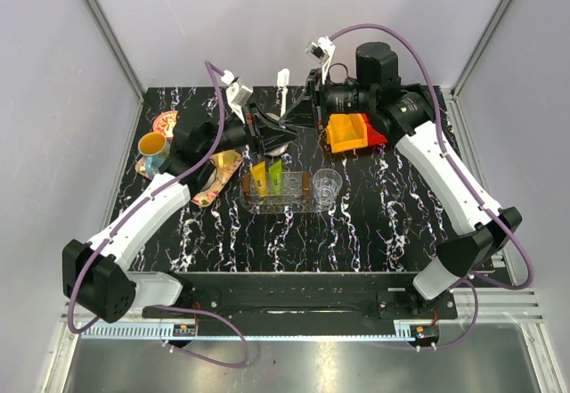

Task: Prepare toiletry sets of a toothbrush and toothpaste on the tray

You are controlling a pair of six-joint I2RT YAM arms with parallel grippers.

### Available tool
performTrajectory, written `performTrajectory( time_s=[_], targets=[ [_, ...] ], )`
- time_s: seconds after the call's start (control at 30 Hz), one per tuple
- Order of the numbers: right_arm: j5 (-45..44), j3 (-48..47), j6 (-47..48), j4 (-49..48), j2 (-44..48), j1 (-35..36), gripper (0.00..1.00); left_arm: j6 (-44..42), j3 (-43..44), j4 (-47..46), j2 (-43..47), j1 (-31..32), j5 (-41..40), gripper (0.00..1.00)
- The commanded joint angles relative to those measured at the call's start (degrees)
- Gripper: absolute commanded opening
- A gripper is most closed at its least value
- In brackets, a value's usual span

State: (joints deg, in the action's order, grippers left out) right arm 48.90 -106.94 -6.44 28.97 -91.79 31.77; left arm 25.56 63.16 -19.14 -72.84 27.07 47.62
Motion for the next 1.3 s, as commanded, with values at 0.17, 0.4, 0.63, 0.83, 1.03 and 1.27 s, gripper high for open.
performTrajectory(
  time_s=[0.17, 0.4, 0.63, 0.83, 1.03, 1.27],
  targets=[
    [-0.74, -2.84, 0.72, -0.94, 0.56, 0.75, 0.0, -2.97, 0.83, 0.32, 0.15, 0.18, 0.46, 0.26],
    [-5.57, -3.46, 5.28, 3.19, 2.31, 0.84, 0.0, -10.25, -0.31, 6.82, 3.31, 0.0, -1.56, 0.75],
    [-12.94, -1.17, 10.65, 6.62, 4.77, 0.75, 0.0, -15.71, 0.73, 13.15, 7.79, -1.75, -3.05, 0.83],
    [-17.34, 3.83, 13.64, 6.71, 6.88, 0.84, 0.0, -16.77, 5.13, 17.64, 8.24, -2.81, -3.4, 0.83],
    [-21.64, 7.96, 14.96, 5.66, 7.59, 1.97, 0.0, -12.82, 10.05, 17.11, 5.87, -2.81, -6.92, 0.81],
    [-26.4, 9.9, 15.84, 3.9, 7.24, 4.0, 0.0, -9.83, 14.62, 17.64, 2.7, -2.72, -9.64, 0.81]
  ],
)
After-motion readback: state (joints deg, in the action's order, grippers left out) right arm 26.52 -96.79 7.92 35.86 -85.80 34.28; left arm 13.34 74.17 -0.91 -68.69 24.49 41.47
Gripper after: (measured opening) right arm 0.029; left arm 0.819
